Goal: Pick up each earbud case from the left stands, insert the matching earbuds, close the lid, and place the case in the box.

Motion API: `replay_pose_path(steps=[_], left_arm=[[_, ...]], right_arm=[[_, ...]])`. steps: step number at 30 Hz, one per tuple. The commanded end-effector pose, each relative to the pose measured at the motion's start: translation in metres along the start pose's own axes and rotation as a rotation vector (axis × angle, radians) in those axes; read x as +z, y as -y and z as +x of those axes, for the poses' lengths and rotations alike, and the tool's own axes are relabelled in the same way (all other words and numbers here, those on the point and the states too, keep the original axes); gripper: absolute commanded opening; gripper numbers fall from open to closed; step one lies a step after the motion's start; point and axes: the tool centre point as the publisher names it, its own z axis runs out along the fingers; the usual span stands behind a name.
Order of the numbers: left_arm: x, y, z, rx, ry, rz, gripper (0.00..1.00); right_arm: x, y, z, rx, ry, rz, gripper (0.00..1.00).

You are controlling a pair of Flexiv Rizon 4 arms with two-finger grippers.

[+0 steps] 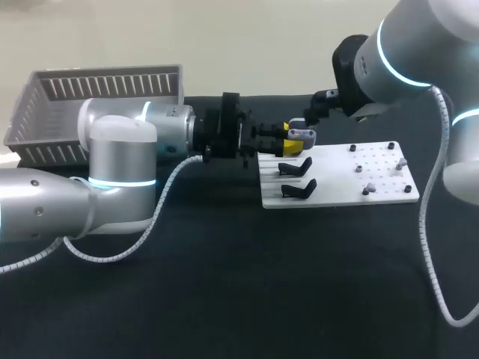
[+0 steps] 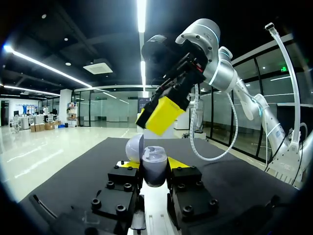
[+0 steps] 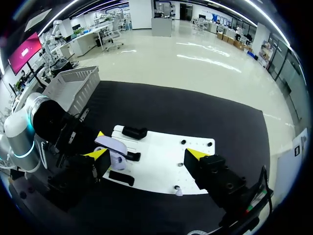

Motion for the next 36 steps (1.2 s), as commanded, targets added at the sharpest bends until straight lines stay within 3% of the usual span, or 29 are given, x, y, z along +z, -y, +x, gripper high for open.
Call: replay_pose_path(steps=[1, 7, 15, 21, 24, 36], left_arm=[[0.000, 0.001, 0.001, 0.002, 0.002, -0.005, 0.00], [0.000, 0.001, 0.001, 0.002, 0.002, -0.005, 0.00], [0.000, 0.001, 0.001, 0.002, 0.002, -0.005, 0.00], [0.000, 0.001, 0.001, 0.002, 0.002, -0.005, 0.00], [0.000, 0.001, 0.001, 0.002, 0.002, -0.005, 0.00], [0.000, 0.001, 0.001, 0.002, 0.002, -0.005, 0.00]], right_arm=[[-0.024, 0.008, 0.017, -0.040, 0.083, 0.063, 1.00], [-0.032, 0.039, 0.033, -0.065, 0.014, 0.127, 1.00], [-0.033, 0.090, 0.054, -0.077, -0.179, 0.112, 1.00], [-0.017, 0.114, 0.067, -0.110, -0.302, 0.138, 1.00], [-0.004, 0.118, 0.076, -0.150, -0.361, 0.163, 1.00], [0.037, 0.119, 0.095, -0.272, -0.432, 0.130, 1.00]])
